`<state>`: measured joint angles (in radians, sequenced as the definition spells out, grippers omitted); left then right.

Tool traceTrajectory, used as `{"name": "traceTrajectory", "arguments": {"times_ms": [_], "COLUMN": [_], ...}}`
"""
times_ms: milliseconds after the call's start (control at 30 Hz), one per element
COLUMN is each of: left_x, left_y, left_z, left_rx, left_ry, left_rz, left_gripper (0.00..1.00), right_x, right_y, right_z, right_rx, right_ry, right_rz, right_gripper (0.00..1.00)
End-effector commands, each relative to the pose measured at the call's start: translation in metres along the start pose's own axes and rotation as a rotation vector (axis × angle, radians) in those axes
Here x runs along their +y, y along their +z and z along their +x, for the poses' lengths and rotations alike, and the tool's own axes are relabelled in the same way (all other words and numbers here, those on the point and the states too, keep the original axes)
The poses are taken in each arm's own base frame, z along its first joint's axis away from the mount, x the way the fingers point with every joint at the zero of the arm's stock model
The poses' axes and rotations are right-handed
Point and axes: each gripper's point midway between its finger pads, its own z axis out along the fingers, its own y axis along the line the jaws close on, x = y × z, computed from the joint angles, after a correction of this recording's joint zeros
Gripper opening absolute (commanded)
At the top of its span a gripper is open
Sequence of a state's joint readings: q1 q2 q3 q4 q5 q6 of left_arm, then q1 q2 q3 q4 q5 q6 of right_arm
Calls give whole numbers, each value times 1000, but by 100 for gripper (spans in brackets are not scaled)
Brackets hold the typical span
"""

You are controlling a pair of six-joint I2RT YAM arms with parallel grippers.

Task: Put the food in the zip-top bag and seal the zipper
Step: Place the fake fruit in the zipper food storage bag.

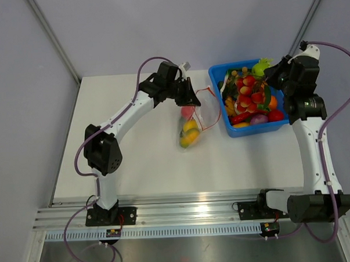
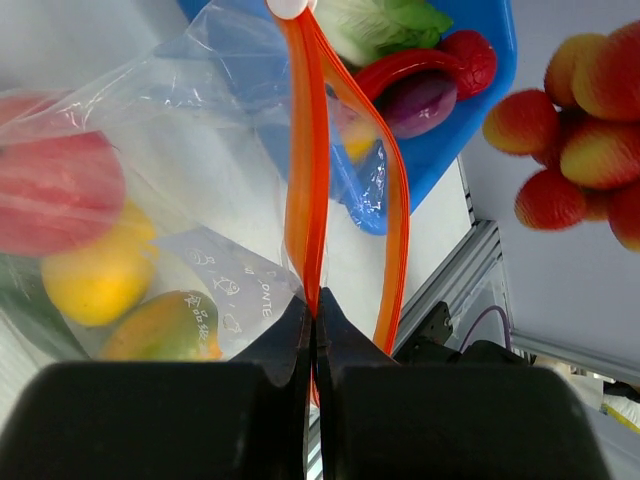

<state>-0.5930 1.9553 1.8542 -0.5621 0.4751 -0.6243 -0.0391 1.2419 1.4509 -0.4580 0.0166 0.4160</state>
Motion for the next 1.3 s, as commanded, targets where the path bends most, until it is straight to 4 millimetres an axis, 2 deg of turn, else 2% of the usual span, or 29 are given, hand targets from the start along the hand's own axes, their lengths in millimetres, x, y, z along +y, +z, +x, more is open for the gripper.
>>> {"name": "traceTrajectory", "arguments": {"times_ms": [0, 100, 133, 200, 233, 467, 600, 767, 933, 1067, 1267], "left_x": [-24, -22, -22, -19, -19, -15, -14, -14, -22, -30, -45], "left_y": [-3, -3, -3, -2, -2, -4, -6, -13, -20, -28, -38], "left_z": [-12, -9, -9, -6, -6, 0, 3, 6, 7, 5, 0], "left_rx": [-24, -18, -18, -11, -10, 2, 5, 6, 15, 0, -7], "left_ry": [27, 26, 26, 23, 22, 22, 29, 39, 46, 61, 76], "left_rz": [60, 51, 51, 46, 45, 36, 28, 26, 46, 60, 104], "left_gripper": [0, 0, 0, 0, 0, 0, 0, 0, 0, 0, 0], "right_x": [26, 37, 52, 62, 74, 113, 123, 114, 86, 69, 70], "right_y": [-23, -35, -40, -43, -45, -37, -26, -2, 23, 33, 31], "right_z": [-4, -4, 3, 8, 15, 46, 61, 93, 126, 138, 139], "right_rx": [-7, -12, 8, 15, 31, 91, 111, 158, 200, 213, 218], "right_ry": [48, 57, 53, 52, 47, 42, 40, 28, -14, -50, -74], "right_rz": [-109, -152, -192, -216, -243, -314, -308, -248, -127, -48, -45], "right_gripper": [0, 0, 0, 0, 0, 0, 0, 0, 0, 0, 0]}}
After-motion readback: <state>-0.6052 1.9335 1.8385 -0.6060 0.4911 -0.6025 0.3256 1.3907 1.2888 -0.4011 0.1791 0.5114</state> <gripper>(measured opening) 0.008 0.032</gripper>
